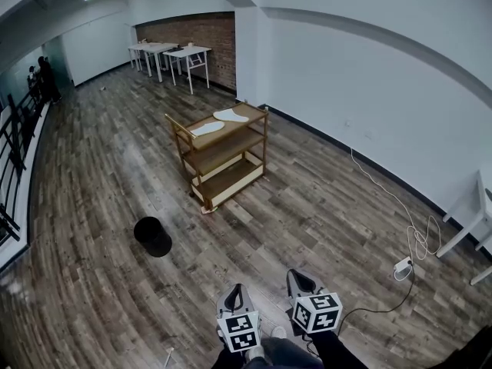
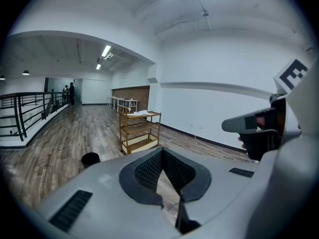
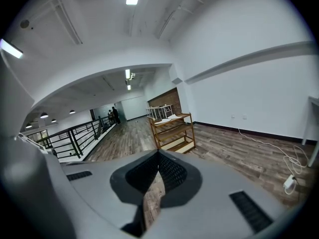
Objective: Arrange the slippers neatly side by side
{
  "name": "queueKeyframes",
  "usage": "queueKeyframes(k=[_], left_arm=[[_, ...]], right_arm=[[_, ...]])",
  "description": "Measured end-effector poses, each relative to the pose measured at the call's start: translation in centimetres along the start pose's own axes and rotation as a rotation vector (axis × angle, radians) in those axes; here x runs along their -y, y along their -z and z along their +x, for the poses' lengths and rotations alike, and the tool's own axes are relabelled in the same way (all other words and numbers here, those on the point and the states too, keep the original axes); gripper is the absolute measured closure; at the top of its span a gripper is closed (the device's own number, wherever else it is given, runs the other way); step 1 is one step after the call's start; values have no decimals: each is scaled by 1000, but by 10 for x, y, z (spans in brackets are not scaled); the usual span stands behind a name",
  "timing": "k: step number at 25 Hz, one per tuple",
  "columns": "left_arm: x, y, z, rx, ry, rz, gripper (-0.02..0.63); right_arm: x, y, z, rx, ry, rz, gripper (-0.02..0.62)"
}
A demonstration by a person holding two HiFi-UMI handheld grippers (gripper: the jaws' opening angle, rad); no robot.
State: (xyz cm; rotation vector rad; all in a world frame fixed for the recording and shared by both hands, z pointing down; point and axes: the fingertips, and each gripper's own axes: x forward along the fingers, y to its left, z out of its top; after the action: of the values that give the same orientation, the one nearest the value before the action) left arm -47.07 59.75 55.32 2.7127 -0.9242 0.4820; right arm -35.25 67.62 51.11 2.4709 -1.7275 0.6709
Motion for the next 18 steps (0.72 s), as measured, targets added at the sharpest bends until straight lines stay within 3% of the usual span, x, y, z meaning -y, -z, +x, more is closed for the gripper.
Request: queueKeyframes(k=[6,18], left_arm=[[3,-3,27,-10,-14,-11,604],[17,-57,115,17,-52,-5,604]], right_arm=[[20,-11,21,-3,-2,-3,597],[70,-58,98,-17,-69,-33,597]])
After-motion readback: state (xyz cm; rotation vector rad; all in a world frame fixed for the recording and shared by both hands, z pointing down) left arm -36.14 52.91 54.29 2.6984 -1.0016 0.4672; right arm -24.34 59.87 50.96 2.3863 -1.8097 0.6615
